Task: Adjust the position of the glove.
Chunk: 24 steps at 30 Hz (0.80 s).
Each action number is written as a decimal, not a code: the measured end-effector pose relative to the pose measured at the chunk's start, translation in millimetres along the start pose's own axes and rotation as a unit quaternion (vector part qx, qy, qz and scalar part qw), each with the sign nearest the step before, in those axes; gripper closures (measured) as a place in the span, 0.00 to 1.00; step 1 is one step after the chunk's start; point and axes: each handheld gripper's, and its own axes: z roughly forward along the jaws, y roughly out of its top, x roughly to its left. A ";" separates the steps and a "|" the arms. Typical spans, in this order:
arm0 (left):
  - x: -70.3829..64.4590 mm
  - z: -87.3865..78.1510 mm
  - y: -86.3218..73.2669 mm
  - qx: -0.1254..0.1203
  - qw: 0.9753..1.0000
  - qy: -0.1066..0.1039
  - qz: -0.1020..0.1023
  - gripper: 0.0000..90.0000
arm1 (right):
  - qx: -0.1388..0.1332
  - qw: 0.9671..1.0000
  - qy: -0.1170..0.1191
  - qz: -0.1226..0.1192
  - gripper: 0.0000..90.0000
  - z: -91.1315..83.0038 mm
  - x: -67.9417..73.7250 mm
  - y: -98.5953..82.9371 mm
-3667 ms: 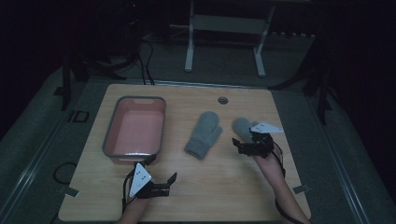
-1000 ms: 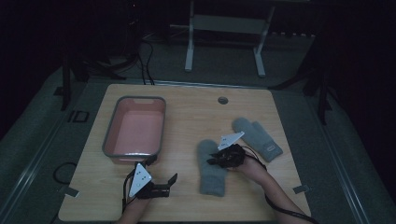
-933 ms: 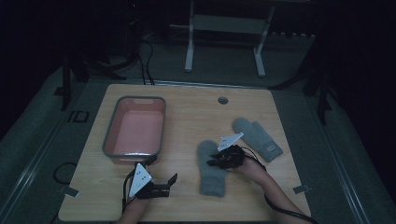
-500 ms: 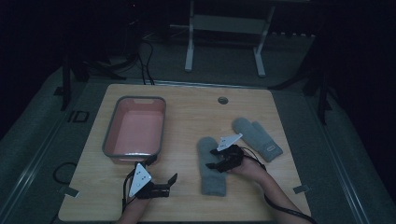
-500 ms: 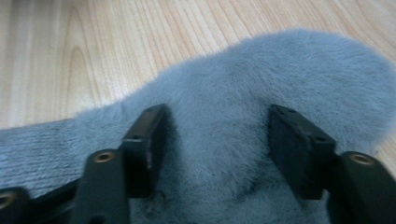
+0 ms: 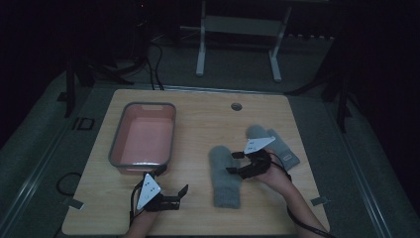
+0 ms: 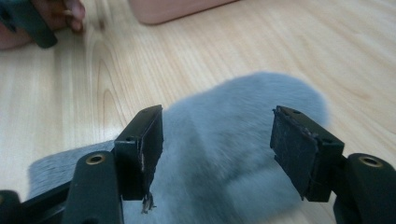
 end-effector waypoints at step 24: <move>0.3 -0.1 0.0 0.001 1.000 0.001 -0.001 0.02 | 0.011 0.978 -0.177 0.110 0.48 -76.8 -93.0 -62.8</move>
